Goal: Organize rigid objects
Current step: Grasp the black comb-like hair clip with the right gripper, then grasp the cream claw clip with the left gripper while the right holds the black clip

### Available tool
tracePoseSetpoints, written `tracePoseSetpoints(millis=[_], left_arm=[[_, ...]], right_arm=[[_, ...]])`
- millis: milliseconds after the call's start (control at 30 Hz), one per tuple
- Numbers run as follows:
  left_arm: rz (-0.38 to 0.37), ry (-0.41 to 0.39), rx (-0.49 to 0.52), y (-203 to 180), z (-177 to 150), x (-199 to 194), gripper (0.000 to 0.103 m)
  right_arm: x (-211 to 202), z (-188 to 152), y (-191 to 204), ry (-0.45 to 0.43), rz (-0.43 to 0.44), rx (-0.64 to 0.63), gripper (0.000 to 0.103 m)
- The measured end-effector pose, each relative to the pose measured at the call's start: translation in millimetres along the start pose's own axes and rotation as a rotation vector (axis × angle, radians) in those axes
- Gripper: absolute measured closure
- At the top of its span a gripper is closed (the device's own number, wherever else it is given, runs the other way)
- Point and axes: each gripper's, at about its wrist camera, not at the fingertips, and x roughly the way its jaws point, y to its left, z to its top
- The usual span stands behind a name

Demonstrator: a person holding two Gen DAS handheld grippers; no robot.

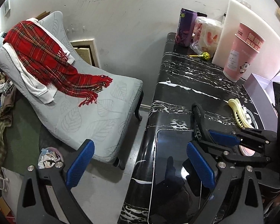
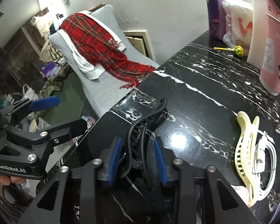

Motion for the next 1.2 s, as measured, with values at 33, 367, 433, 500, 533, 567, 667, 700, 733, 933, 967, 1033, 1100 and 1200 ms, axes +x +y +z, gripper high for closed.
tracePoseSetpoints(millis=[33,367,433,500,533,567,667,700,733,933,967,1033,1100,1200], left_arm=[[0.000,0.001,0.001,-0.6,0.5,0.7,0.002],[-0.073,-0.019,0.016,-24.8,4.9,-6.8,0.002],[-0.098,-0.019,0.019,-34.9,6.8,-6.6,0.002],[-0.126,-0.024,0.029,-46.1,7.8,-7.1,0.002],[-0.140,-0.025,0.037,-52.1,8.6,-7.0,0.002],[-0.154,-0.026,0.049,-60.2,9.2,-6.9,0.002],[-0.174,-0.030,0.087,-79.6,10.3,-6.8,0.002],[-0.179,-0.031,0.097,-84.5,10.7,-6.8,0.002],[-0.186,-0.031,0.107,-90.4,11.2,-6.6,0.002],[-0.243,-0.028,0.146,-126.7,15.5,-0.6,0.002],[-0.250,-0.025,0.152,-134.0,16.9,1.7,0.002],[-0.251,-0.024,0.163,-143.8,18.4,5.1,0.002],[-0.241,-0.025,0.181,-154.9,19.8,9.7,0.002],[-0.212,-0.020,0.204,-169.2,21.8,17.8,0.004]], right_arm=[[0.4,0.0,-0.4,0.002,0.004,0.002,0.082],[-37.4,-13.2,-14.4,-0.043,-0.032,0.025,0.083],[-52.2,-20.4,-22.0,-0.054,-0.054,0.046,0.083],[-66.3,-26.7,-30.0,-0.066,-0.074,0.068,0.083],[-72.3,-29.7,-33.3,-0.072,-0.086,0.077,0.083],[-79.5,-33.2,-37.2,-0.079,-0.104,0.085,0.083],[-98.4,-41.3,-46.0,-0.103,-0.147,0.098,0.083],[-104.1,-43.9,-49.8,-0.109,-0.159,0.101,0.083],[-108.3,-46.1,-51.7,-0.110,-0.172,0.101,0.083],[-136.2,-61.3,-72.1,-0.144,-0.233,0.147,0.083],[-140.7,-63.5,-76.2,-0.150,-0.242,0.155,0.083],[-145.2,-65.6,-80.2,-0.147,-0.252,0.148,0.083],[-150.6,-67.9,-85.1,-0.158,-0.264,0.154,0.083],[-157.2,-69.6,-91.0,-0.176,-0.280,0.157,0.083]])
